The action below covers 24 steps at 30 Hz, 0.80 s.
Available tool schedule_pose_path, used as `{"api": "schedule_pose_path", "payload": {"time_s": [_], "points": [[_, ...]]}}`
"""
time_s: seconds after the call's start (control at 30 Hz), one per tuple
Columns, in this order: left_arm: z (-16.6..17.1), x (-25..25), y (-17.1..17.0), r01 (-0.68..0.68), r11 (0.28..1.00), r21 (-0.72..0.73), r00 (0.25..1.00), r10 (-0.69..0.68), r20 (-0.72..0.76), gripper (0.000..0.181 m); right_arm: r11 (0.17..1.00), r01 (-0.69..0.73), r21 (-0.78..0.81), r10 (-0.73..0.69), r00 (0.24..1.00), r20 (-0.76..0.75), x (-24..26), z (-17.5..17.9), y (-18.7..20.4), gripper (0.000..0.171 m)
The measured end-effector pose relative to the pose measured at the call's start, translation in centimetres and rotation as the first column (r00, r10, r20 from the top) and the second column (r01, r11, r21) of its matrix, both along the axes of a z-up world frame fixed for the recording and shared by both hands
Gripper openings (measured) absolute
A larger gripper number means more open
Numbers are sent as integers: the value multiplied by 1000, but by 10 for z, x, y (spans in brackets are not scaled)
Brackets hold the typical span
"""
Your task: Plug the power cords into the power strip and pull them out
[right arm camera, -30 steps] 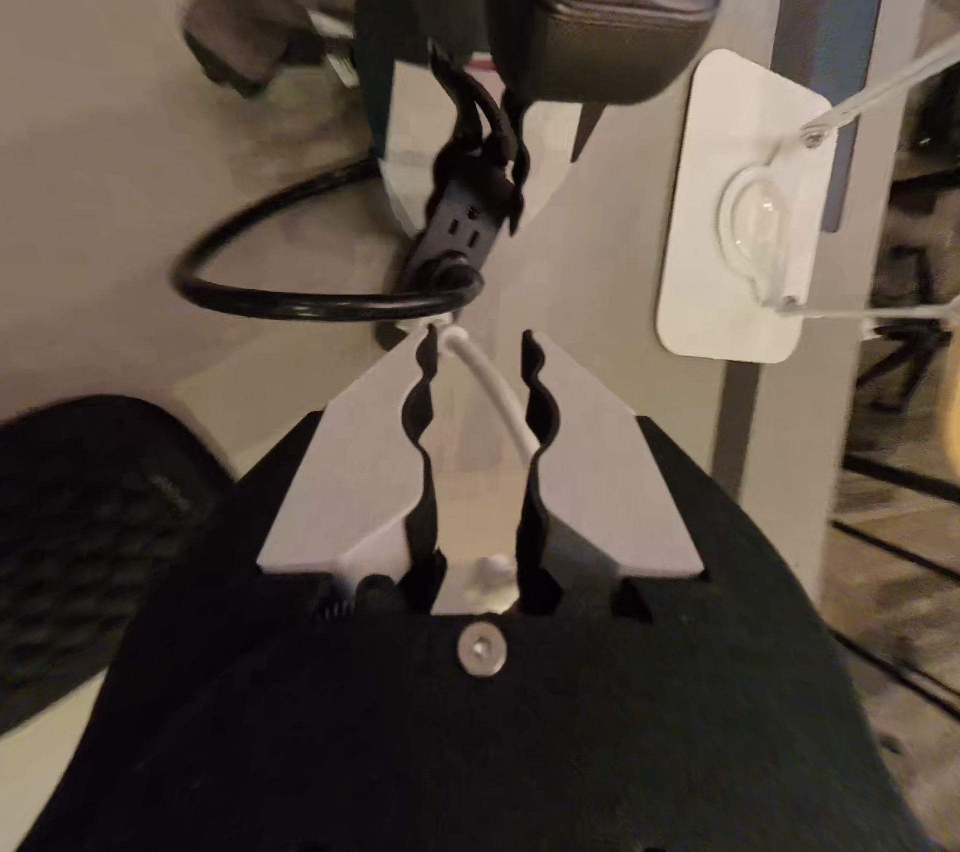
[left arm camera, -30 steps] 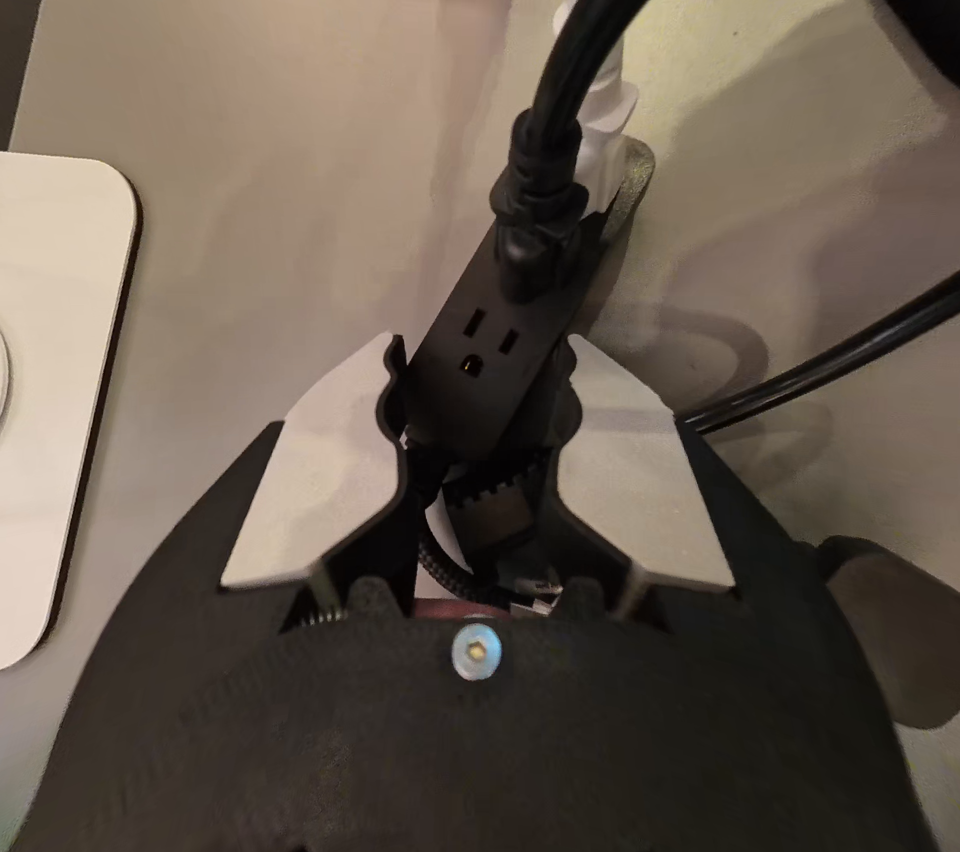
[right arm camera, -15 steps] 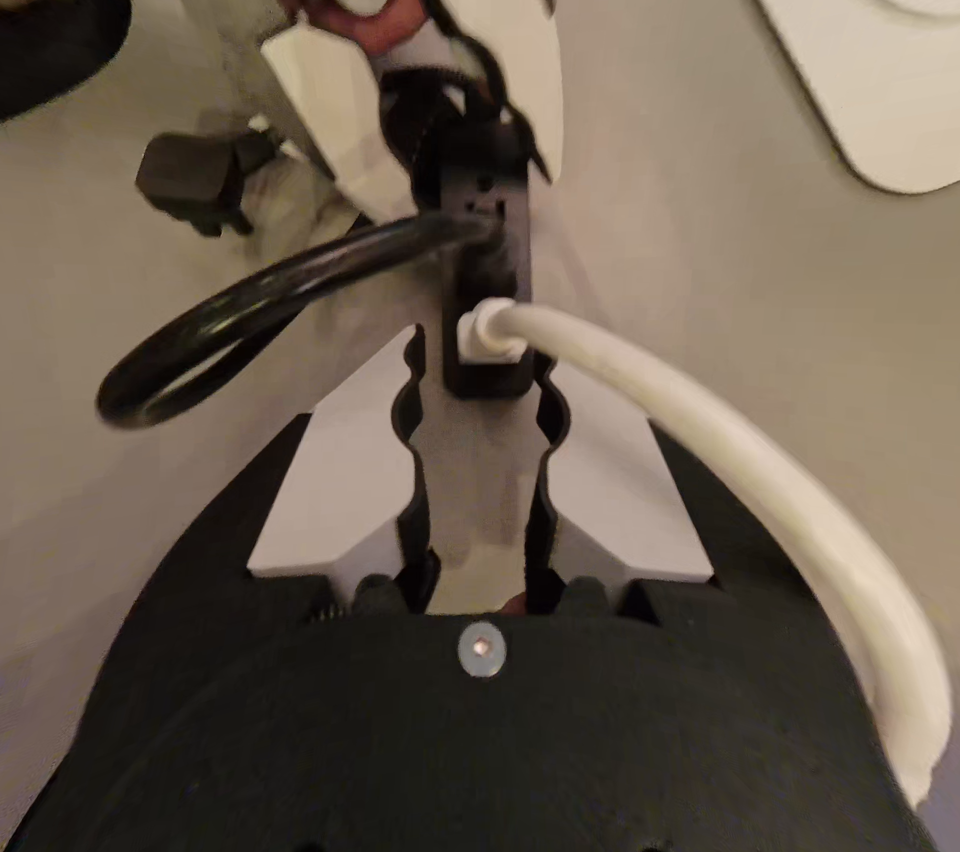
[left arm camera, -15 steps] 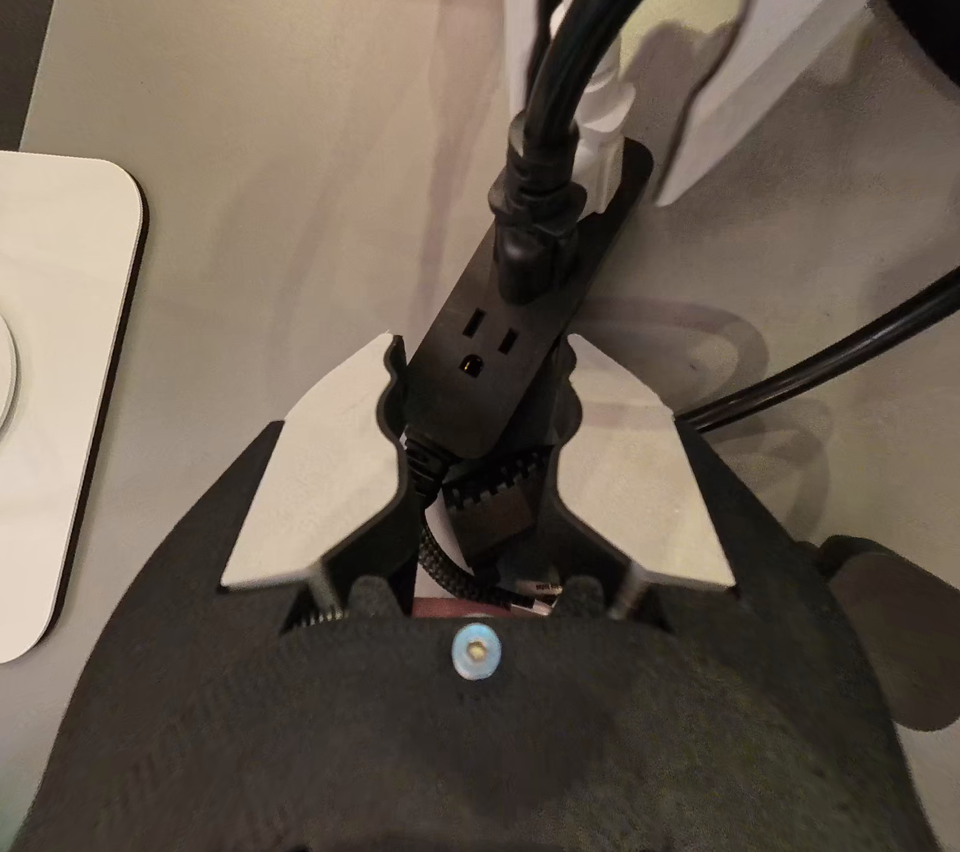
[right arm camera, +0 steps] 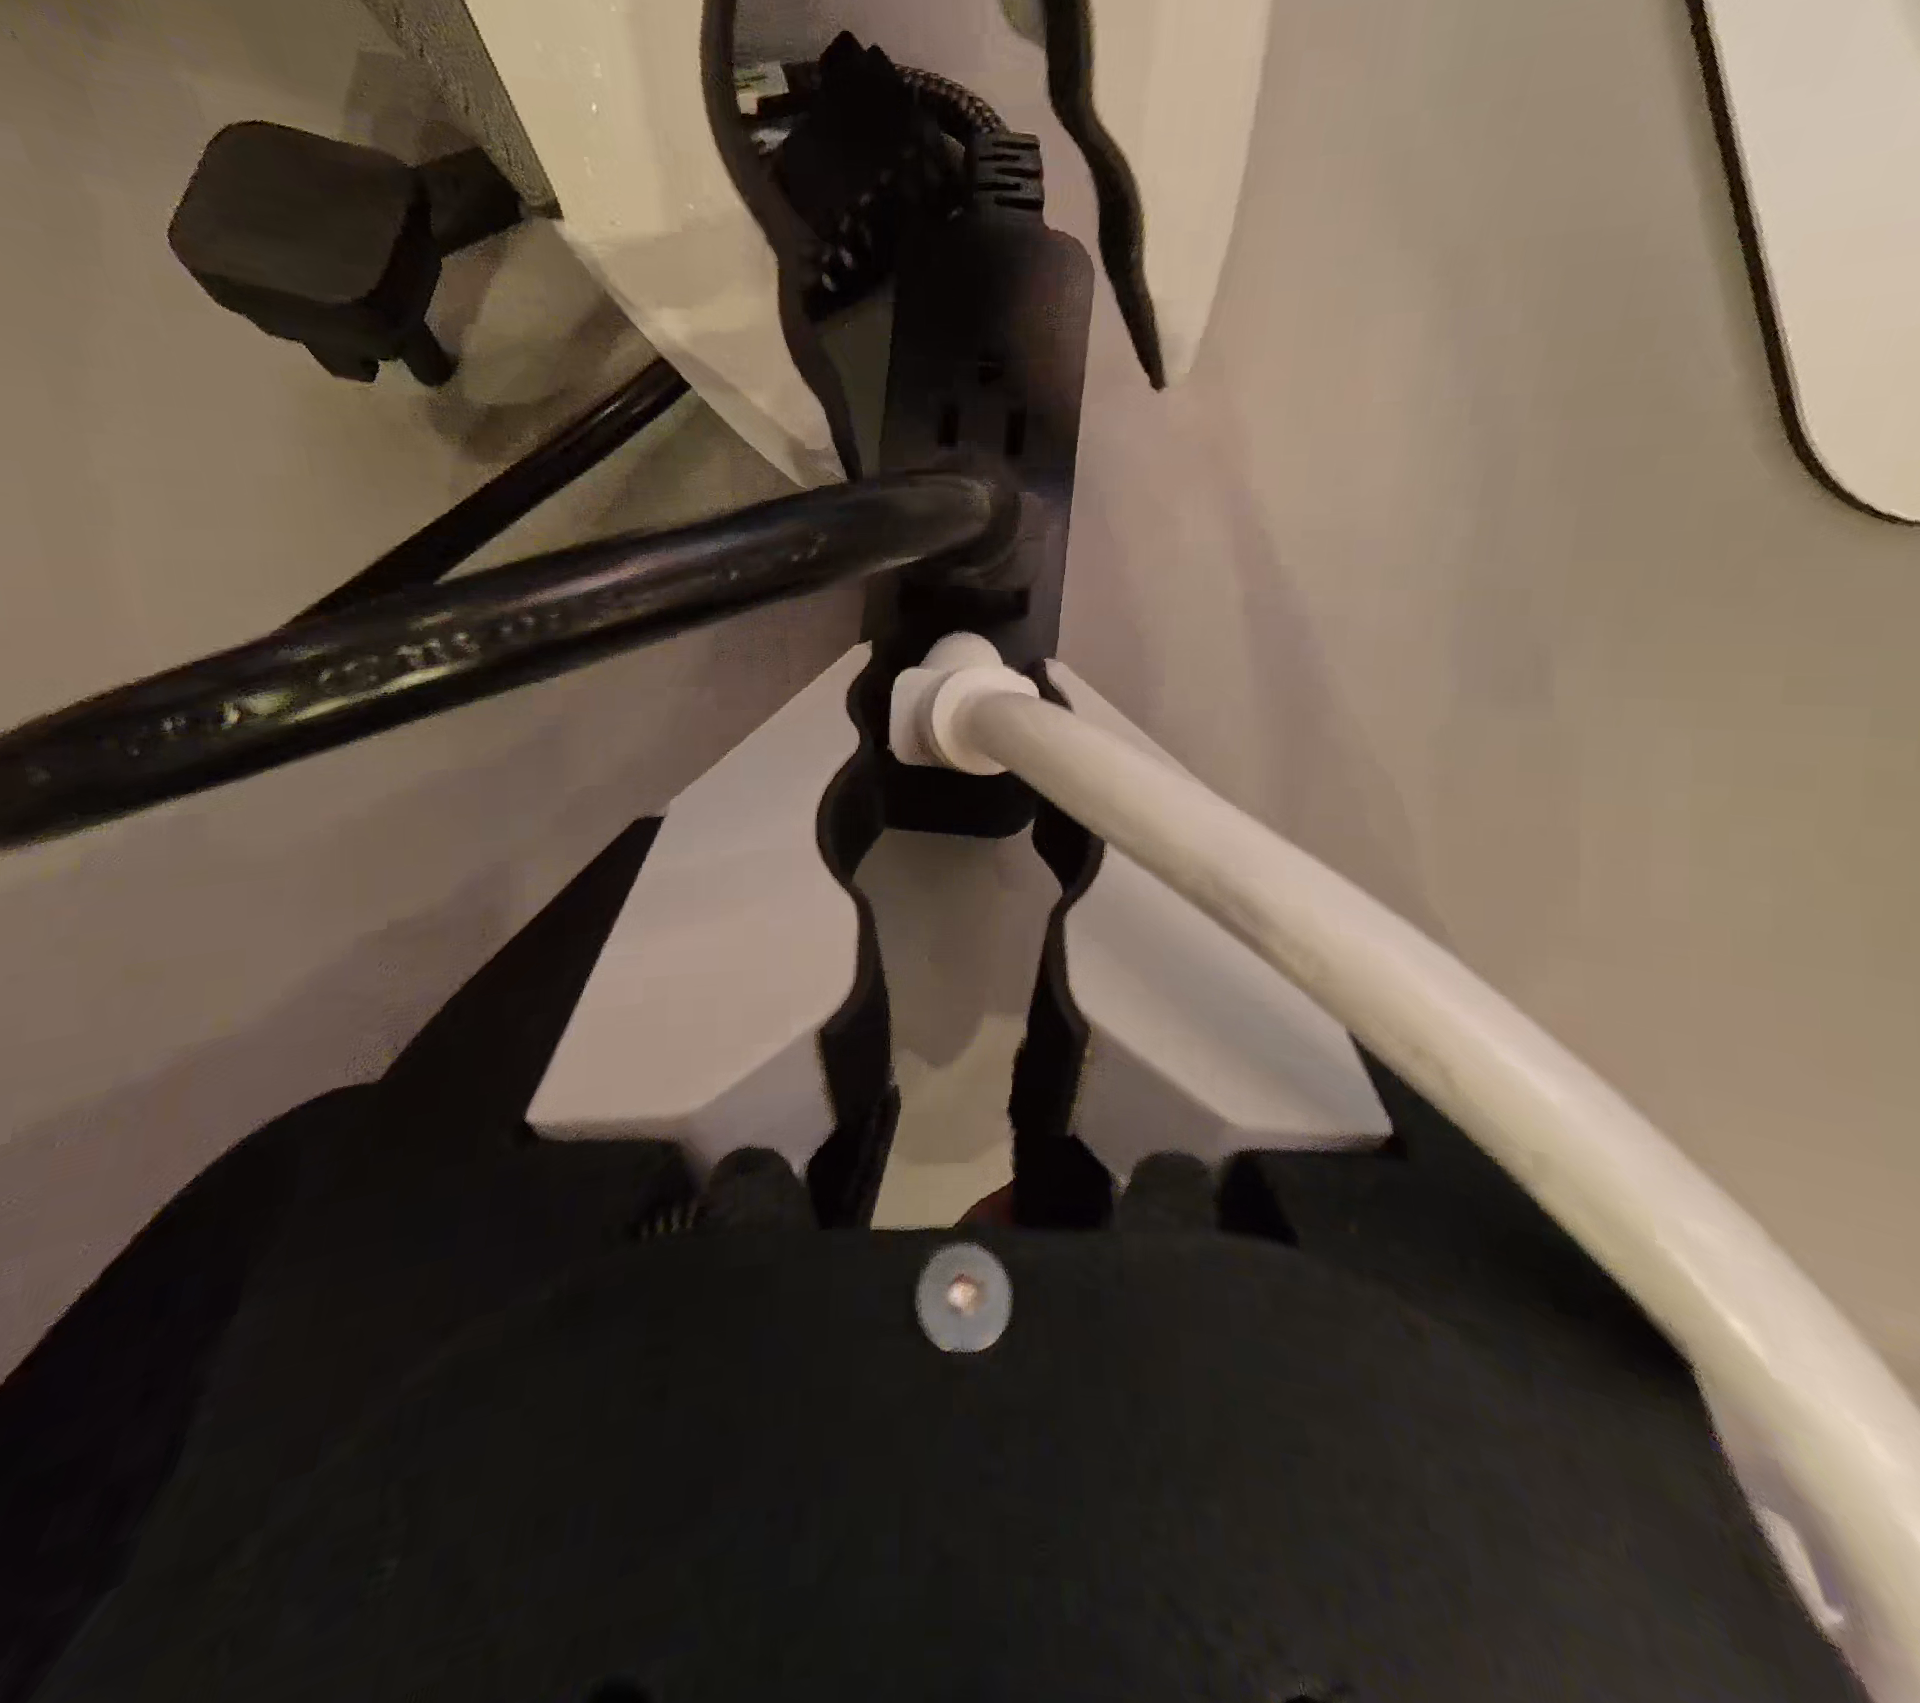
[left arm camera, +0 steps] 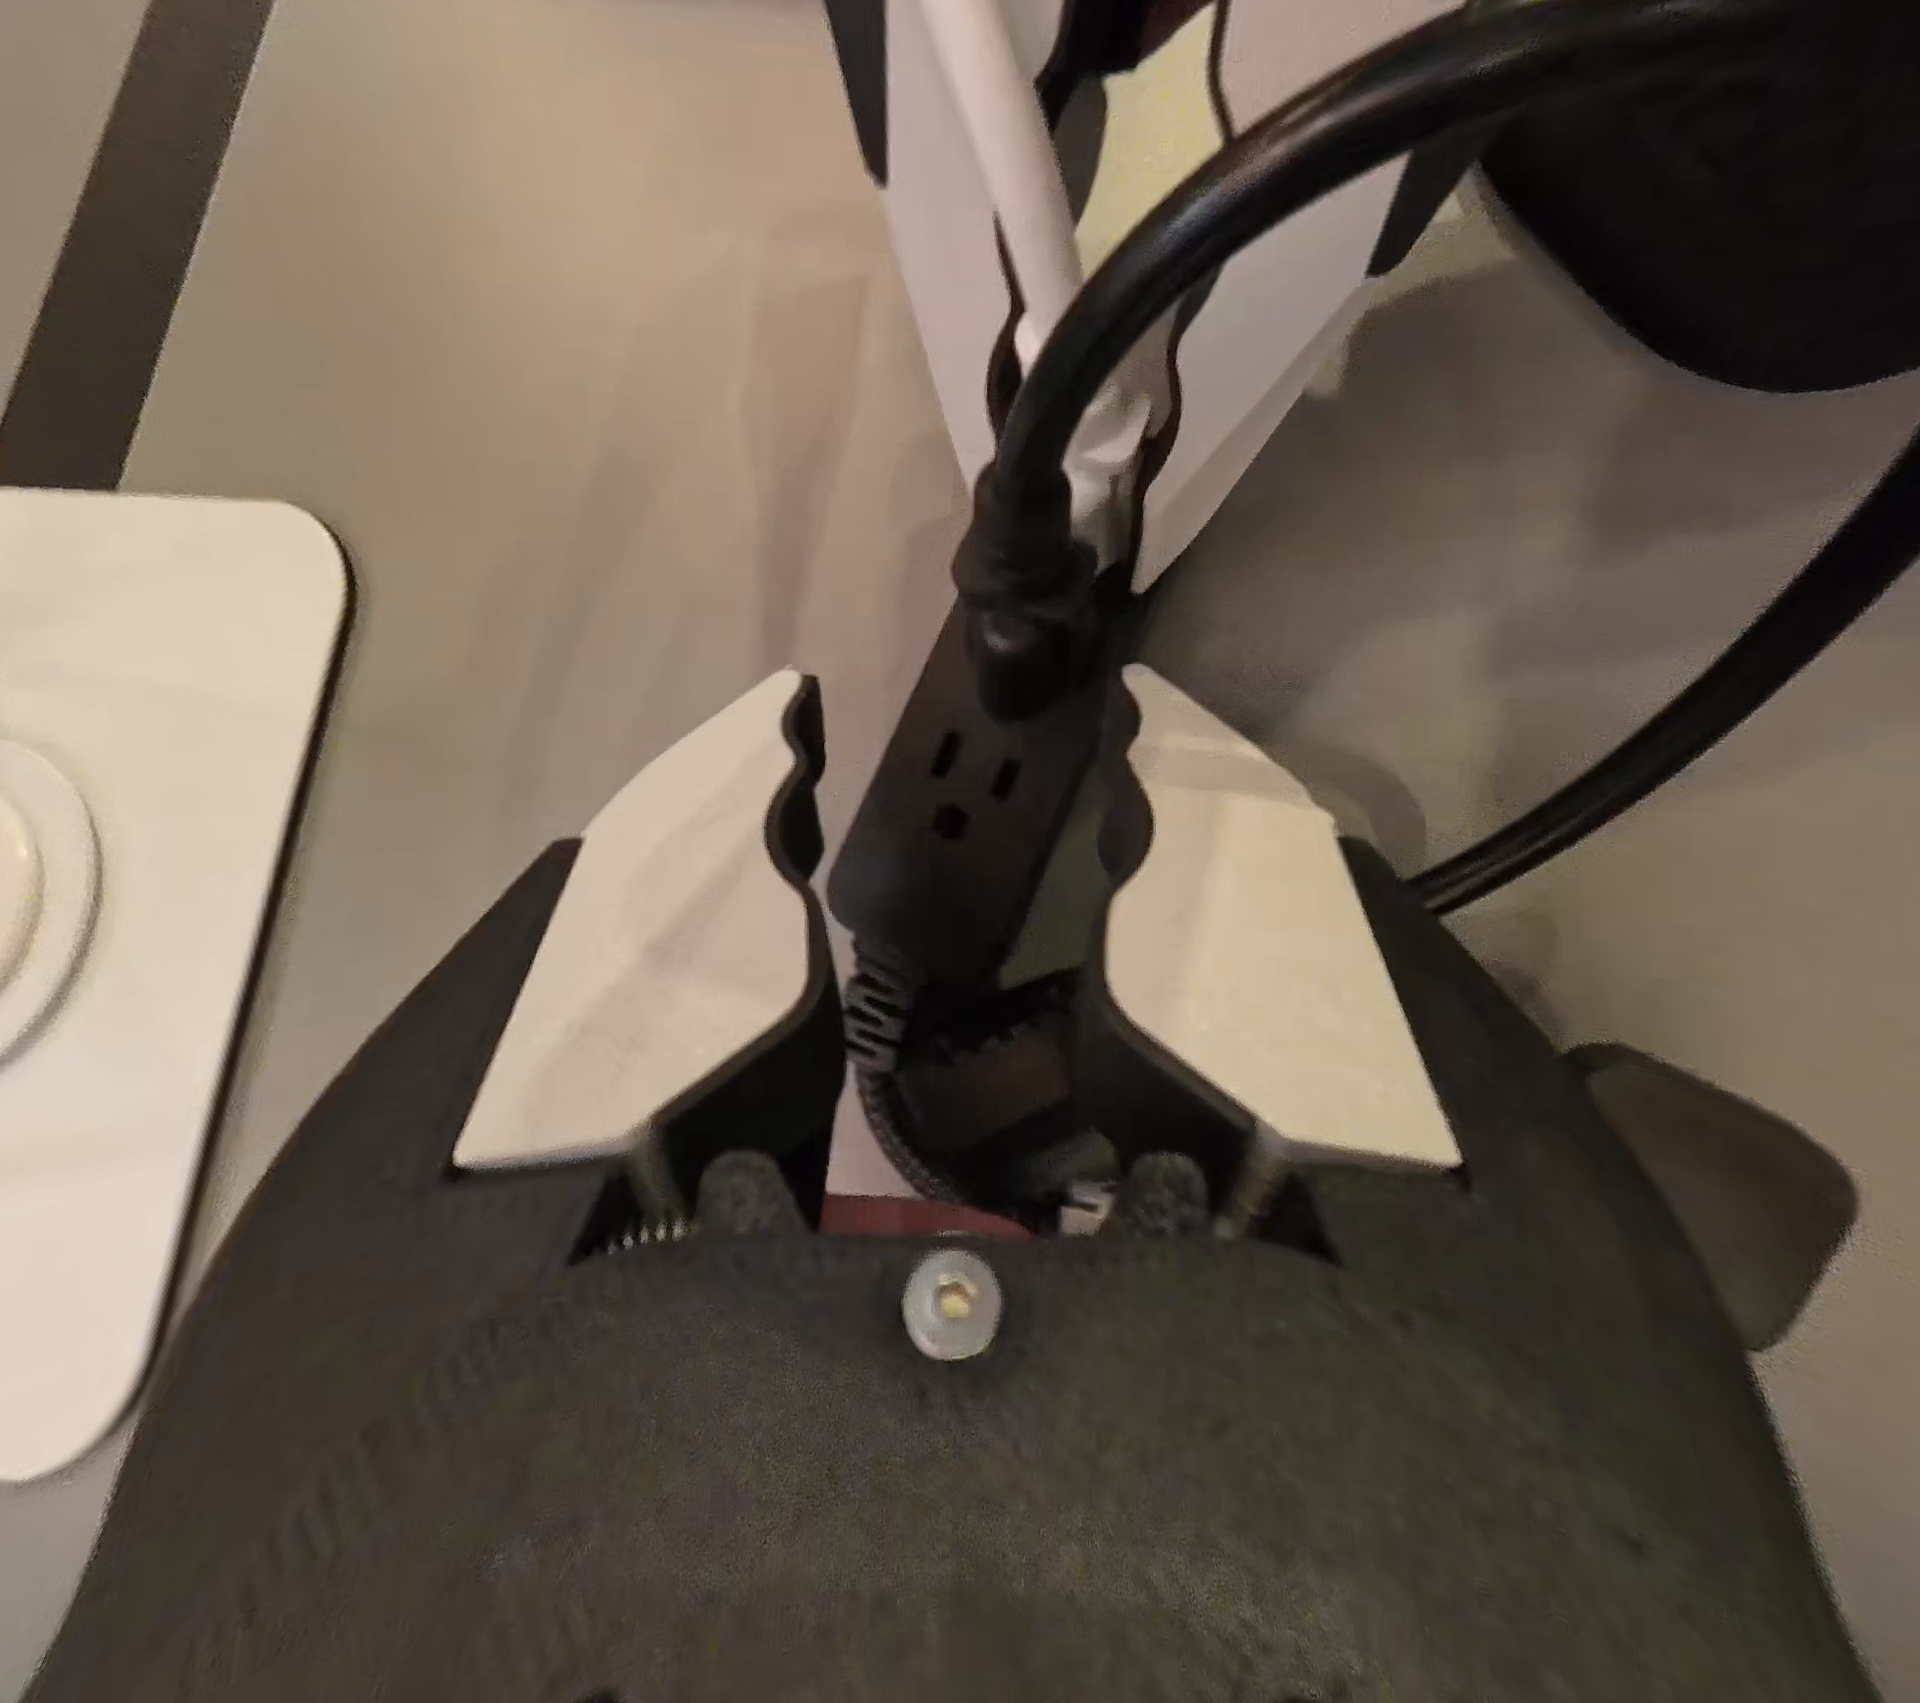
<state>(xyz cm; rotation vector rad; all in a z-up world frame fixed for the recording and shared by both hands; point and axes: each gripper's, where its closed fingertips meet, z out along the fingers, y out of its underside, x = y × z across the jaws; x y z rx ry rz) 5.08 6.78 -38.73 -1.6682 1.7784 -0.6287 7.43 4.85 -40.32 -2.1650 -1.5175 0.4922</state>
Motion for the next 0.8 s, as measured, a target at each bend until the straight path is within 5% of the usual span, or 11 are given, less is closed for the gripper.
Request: {"api": "schedule_pose_path", "payload": {"time_s": [0.23, 0.3, 0.47, 0.8], "points": [[-17, 9, -13, 133, 990, -45, 986, -137, -95, 36, 996, -93, 7, 93, 995, 31, 2, -1, -1, 23], [-23, 10, -19, 156, 987, -47, 983, -160, -87, 48, 996, -87, -2, 87, 996, 23, 2, 0, -1, 23], [-25, 11, -18, 146, 988, -41, 984, -149, -99, 57, 995, -97, 5, 97, 995, 26, 2, 0, -1, 23], [-31, 18, -16, 130, 991, -30, 987, -132, -92, 42, 1000, -4, 23, 3, 999, 54, 4, 7, -1, 33]]}}
